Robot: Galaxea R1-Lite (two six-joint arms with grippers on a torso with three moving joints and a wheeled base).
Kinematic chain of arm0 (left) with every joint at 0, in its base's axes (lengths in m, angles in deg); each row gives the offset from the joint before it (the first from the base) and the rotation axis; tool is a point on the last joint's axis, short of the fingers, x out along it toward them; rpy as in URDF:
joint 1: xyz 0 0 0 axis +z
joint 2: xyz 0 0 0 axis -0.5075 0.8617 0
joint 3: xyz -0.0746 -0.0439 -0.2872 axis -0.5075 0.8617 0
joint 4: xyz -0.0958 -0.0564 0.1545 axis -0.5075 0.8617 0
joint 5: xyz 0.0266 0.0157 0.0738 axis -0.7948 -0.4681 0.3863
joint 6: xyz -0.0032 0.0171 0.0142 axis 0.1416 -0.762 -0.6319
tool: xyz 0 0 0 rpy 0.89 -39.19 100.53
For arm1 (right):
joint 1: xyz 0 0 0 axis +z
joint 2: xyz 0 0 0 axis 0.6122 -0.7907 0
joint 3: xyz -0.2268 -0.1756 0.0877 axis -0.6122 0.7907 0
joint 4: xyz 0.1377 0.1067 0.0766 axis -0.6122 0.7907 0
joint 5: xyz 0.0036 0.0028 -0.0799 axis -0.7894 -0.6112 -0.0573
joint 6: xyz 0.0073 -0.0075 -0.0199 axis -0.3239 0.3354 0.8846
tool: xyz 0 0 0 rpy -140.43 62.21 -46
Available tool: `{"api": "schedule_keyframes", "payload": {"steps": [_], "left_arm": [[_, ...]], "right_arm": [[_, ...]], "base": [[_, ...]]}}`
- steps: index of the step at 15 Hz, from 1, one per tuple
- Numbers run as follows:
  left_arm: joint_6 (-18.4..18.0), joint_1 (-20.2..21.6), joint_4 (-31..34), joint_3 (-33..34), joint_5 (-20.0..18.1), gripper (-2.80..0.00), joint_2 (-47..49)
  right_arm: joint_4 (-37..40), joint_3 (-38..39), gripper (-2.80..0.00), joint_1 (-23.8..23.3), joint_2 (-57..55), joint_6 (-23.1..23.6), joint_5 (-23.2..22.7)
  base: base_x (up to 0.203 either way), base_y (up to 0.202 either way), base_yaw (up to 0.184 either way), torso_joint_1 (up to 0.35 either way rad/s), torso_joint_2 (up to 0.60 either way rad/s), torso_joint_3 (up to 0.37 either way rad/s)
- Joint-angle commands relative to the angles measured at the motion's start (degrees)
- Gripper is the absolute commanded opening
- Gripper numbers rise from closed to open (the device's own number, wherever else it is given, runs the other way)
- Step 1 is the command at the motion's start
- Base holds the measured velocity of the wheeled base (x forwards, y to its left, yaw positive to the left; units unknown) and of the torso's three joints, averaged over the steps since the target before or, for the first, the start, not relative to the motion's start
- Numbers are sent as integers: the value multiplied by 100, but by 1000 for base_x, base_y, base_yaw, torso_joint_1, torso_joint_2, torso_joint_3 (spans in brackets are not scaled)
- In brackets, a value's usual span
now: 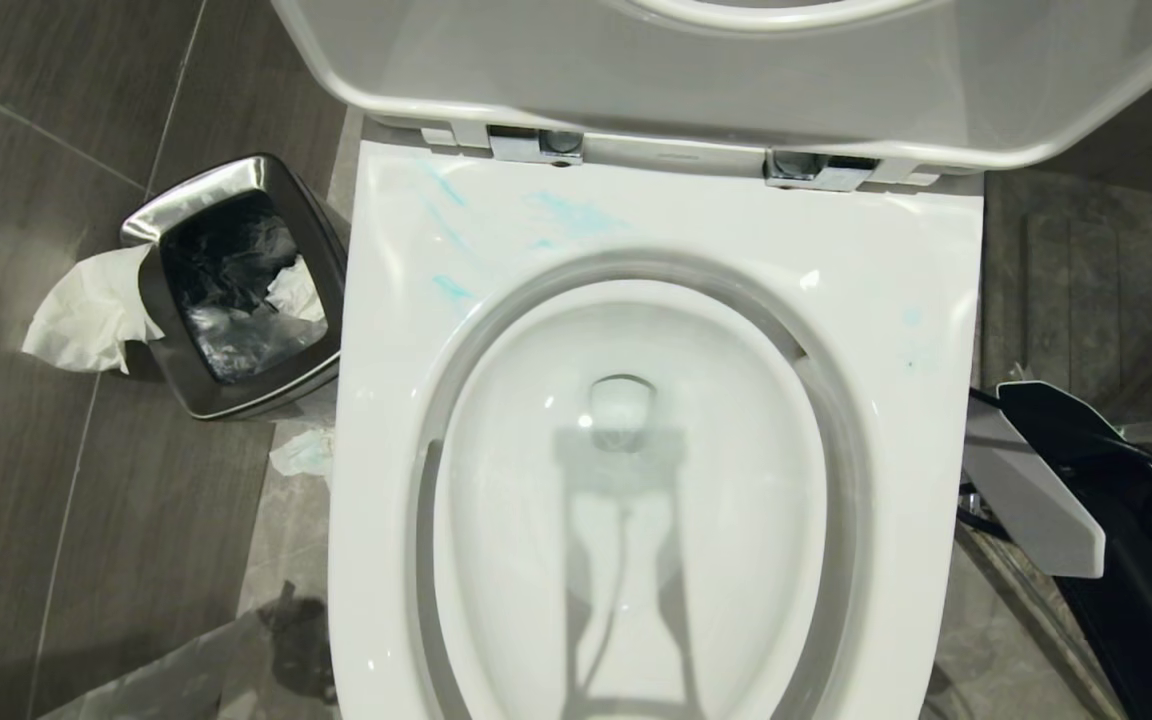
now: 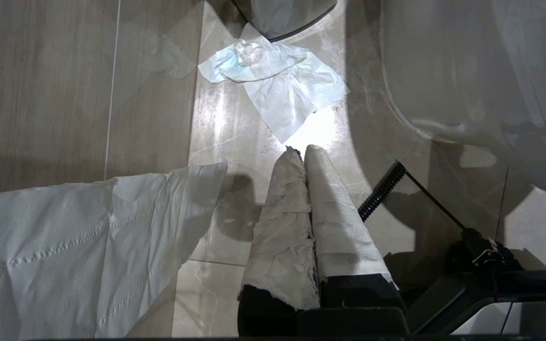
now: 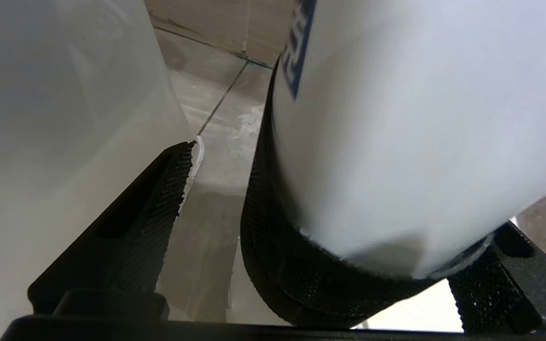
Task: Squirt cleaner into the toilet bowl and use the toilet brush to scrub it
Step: Pour in the cleaning agent
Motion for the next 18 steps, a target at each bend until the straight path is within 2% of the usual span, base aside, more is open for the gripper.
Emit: {"api": "schedule_keyframes", "payload": {"steps": [1, 4, 14, 15, 16, 18], "left_arm": [[0, 0, 2, 0, 1, -280, 9], [0, 0, 0, 0, 1, -280, 9], [0, 0, 0, 0, 1, -280, 9], [0, -3, 0, 0, 1, -280, 9], [0, -7, 3, 0, -2, -280, 9], [0, -4, 0, 0, 1, -280, 9]], "right_arm": [[-49, -193, 0, -2, -145, 15, -11], [-49, -529, 0, -3, -304, 61, -11], [-49, -551, 0, -4, -291, 81, -213], [-49, -553, -245, -4, -284, 95, -207], [-49, -550, -280, -4, -282, 112, -204], [-49, -555, -280, -10, -247, 133, -204]], "base": [[0, 0, 0, 0, 0, 0], [0, 0, 0, 0, 0, 0], [0, 0, 0, 0, 0, 0], [0, 0, 0, 0, 0, 0], [0, 0, 0, 0, 0, 0], [0, 0, 0, 0, 0, 0]]}}
